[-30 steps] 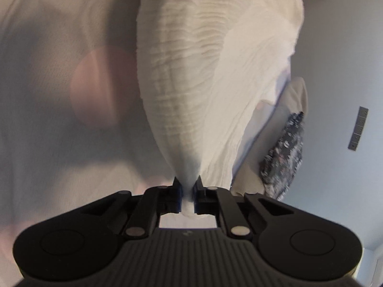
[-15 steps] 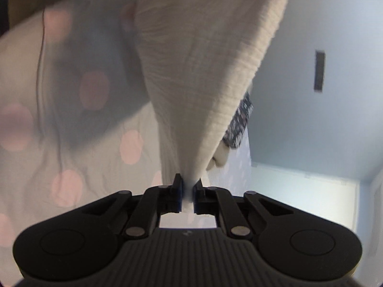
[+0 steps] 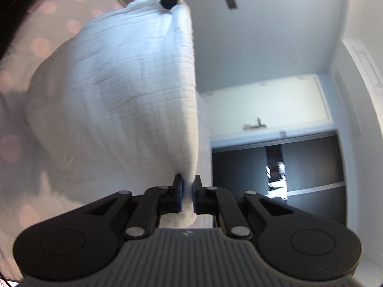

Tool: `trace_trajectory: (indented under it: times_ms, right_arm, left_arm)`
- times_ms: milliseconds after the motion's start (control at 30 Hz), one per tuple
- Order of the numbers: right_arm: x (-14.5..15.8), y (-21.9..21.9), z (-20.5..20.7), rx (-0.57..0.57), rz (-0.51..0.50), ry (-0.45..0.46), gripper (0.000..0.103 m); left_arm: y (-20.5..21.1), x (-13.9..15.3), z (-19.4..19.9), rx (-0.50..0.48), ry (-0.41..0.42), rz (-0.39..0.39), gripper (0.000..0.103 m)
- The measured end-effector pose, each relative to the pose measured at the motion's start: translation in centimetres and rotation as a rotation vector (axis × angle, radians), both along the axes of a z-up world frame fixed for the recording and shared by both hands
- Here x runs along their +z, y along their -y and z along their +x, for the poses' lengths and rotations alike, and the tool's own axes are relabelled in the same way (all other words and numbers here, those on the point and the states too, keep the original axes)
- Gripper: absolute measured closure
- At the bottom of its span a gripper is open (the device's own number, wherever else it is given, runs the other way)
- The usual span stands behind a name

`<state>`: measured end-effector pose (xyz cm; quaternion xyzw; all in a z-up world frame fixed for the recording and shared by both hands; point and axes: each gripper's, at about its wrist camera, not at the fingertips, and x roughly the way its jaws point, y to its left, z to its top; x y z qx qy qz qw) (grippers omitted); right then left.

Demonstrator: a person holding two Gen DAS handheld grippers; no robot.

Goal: Fold clothes
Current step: 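Lift the white cloth high with both grippers so it hangs down, then lay the white cloth folded on the bed and open both grippers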

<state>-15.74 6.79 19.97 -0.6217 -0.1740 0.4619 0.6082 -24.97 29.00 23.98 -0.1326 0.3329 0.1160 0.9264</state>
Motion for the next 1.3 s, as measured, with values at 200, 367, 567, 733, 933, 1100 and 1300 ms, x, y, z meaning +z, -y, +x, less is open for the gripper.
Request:
trace_trajectory:
  times_ms: [200, 367, 567, 733, 933, 1100, 1300]
  right_arm:
    - [-0.4, -2.7, 4.4, -0.204, 0.116, 0.035, 0.094]
    - [-0.8, -4.9, 9.3, -0.363, 0.236, 0.075, 0.094]
    - [0.1, -6.1, 12.7, -0.443, 0.41, 0.168, 0.094]
    - [-0.6, -5.2, 12.2, -0.42, 0.324, 0.124, 0.094]
    - [-7.7, -0.9, 9.2, -0.334, 0.03, -0.003, 0.094]
    - [-15.6, 4.7, 3.1, -0.271, -0.134, -0.128, 0.094]
    - [-21.0, 9.0, -2.0, -0.24, -0.23, -0.284, 0.094]
  left_arm:
    - [-1.6, 0.0, 8.0, 0.02, 0.074, -0.004, 0.092]
    - [-3.5, 0.1, 13.2, 0.047, 0.189, -0.036, 0.092]
    - [-4.9, 1.7, 16.3, 0.064, 0.31, -0.057, 0.092]
    - [-4.4, 1.2, 15.6, 0.003, 0.276, -0.026, 0.092]
    - [-2.2, -6.9, 13.7, -0.116, 0.047, 0.03, 0.092]
    - [0.4, -14.4, 9.9, -0.222, -0.149, 0.012, 0.092]
    - [3.8, -21.8, 5.0, -0.361, -0.36, -0.015, 0.092]
